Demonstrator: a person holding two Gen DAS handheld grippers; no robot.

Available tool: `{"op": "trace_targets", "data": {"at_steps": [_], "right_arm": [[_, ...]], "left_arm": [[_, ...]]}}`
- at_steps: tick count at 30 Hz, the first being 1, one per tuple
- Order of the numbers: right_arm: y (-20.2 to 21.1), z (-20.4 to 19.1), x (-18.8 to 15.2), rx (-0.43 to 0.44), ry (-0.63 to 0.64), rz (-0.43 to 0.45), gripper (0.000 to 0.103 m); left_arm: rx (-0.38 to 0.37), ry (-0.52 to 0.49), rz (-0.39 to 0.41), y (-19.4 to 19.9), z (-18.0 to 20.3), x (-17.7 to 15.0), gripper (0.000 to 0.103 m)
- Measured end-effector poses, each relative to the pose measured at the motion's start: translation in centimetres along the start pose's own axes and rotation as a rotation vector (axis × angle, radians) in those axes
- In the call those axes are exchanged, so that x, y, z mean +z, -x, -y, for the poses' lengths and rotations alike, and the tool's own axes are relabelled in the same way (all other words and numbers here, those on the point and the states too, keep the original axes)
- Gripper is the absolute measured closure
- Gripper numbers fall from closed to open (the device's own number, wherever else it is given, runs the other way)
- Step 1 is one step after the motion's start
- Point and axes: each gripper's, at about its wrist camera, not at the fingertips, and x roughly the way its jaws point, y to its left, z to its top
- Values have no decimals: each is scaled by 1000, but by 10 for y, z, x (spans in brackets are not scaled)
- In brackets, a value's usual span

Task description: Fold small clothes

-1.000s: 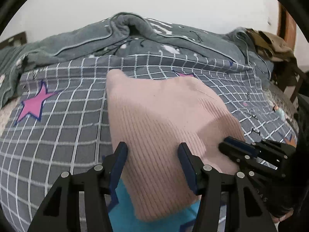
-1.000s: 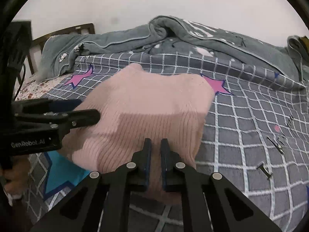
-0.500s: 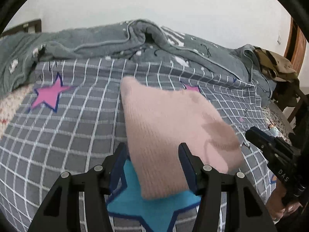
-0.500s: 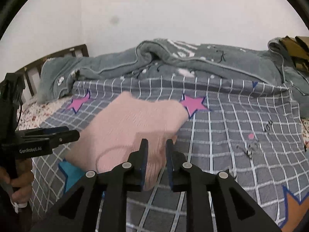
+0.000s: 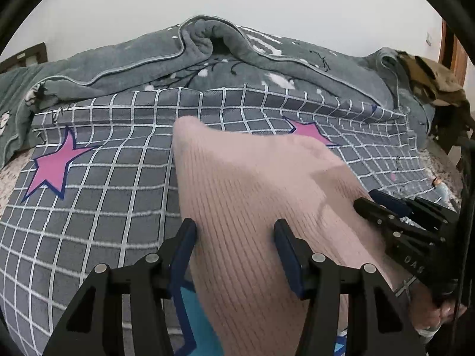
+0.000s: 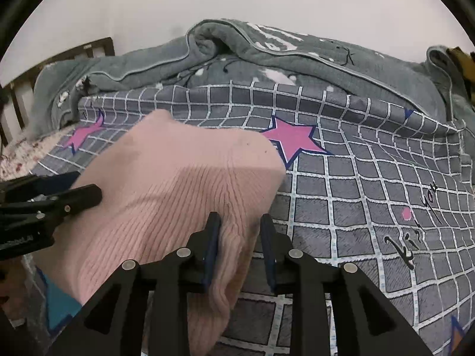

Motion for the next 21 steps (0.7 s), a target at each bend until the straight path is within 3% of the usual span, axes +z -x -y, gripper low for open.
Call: {"op": "trace_targets", "data": {"at_steps": [8, 16, 21], "right_arm": [[-14, -6, 38, 20, 23, 54, 75], [-56, 7, 39, 24, -14, -26, 75], [-62, 10, 38, 22, -37, -43, 74]], "left_arm": [[16, -28, -24, -33, -13, 40, 50], [38, -118, -40, -71, -11, 45, 50], [10, -89, -55, -79, -19, 44, 46]]}}
